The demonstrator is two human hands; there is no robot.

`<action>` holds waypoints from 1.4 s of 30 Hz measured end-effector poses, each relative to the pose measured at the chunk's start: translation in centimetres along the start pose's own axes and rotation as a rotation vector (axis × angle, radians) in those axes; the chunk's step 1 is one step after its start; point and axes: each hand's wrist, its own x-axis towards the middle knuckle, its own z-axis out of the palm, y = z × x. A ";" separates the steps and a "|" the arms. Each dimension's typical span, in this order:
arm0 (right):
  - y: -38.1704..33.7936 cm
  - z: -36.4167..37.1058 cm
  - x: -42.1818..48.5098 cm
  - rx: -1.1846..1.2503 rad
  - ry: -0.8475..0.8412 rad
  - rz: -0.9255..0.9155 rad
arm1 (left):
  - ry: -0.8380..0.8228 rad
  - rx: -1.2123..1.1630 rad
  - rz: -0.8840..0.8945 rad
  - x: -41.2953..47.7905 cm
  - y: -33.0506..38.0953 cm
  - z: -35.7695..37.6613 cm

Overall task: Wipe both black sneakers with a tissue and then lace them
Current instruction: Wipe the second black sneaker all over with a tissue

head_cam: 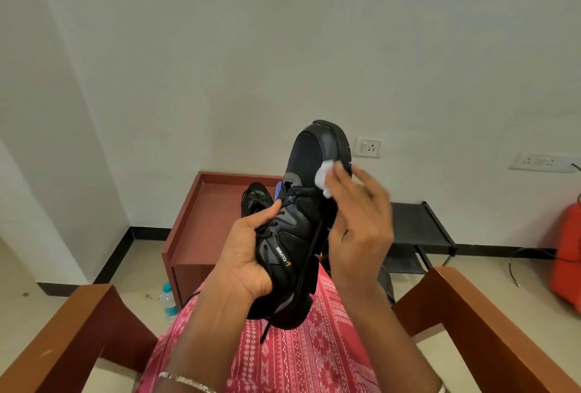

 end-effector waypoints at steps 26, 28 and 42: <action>-2.0 -0.4 -2.2 -0.021 -0.065 0.058 | 0.077 0.051 0.041 -0.5 0.7 -0.2; -1.4 -0.3 -1.2 -0.023 -0.068 0.054 | 0.088 0.062 0.054 -0.5 0.7 -0.1; -1.5 -0.4 -2.8 -0.048 -0.088 0.064 | 0.102 0.100 0.089 -0.6 1.0 -0.3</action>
